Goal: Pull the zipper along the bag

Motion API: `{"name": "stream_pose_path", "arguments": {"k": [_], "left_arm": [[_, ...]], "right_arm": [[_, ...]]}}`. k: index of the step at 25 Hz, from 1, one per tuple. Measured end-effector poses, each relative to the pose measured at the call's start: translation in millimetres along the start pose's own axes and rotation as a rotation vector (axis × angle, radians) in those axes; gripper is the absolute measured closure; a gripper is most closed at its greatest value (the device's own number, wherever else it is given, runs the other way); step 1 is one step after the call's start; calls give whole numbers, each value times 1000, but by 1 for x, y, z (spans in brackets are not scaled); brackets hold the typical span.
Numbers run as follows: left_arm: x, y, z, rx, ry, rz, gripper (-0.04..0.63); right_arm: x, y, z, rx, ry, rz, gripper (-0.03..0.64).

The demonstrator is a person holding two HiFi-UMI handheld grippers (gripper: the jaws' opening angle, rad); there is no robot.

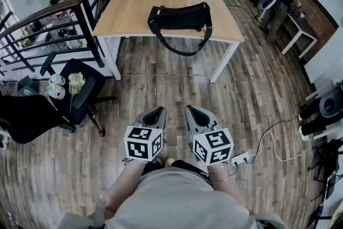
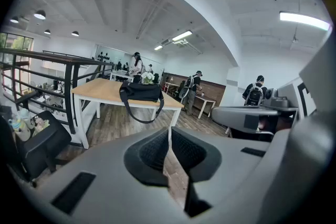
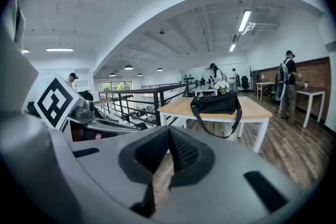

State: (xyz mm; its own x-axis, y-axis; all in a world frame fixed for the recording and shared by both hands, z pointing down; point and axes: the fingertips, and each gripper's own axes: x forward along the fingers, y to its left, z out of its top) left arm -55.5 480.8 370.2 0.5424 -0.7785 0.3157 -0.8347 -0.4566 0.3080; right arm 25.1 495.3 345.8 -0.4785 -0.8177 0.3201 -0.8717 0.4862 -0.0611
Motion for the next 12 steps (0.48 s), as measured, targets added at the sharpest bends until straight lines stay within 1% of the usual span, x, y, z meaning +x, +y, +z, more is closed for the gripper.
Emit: {"name": "stream_pose_path", "arguments": {"k": [5,8,12], "left_arm": [[6,-6,2,26,6,-16,565],[8,-5,0,49,25,-17,565],[8,-5,-3,47,40,-22,565]], "right_arm": [[1,-8,-1,1,2,-12,612],[3,-8,-4,13,3,-15,612],[2,-9,-7,30,0,-21,612]]}}
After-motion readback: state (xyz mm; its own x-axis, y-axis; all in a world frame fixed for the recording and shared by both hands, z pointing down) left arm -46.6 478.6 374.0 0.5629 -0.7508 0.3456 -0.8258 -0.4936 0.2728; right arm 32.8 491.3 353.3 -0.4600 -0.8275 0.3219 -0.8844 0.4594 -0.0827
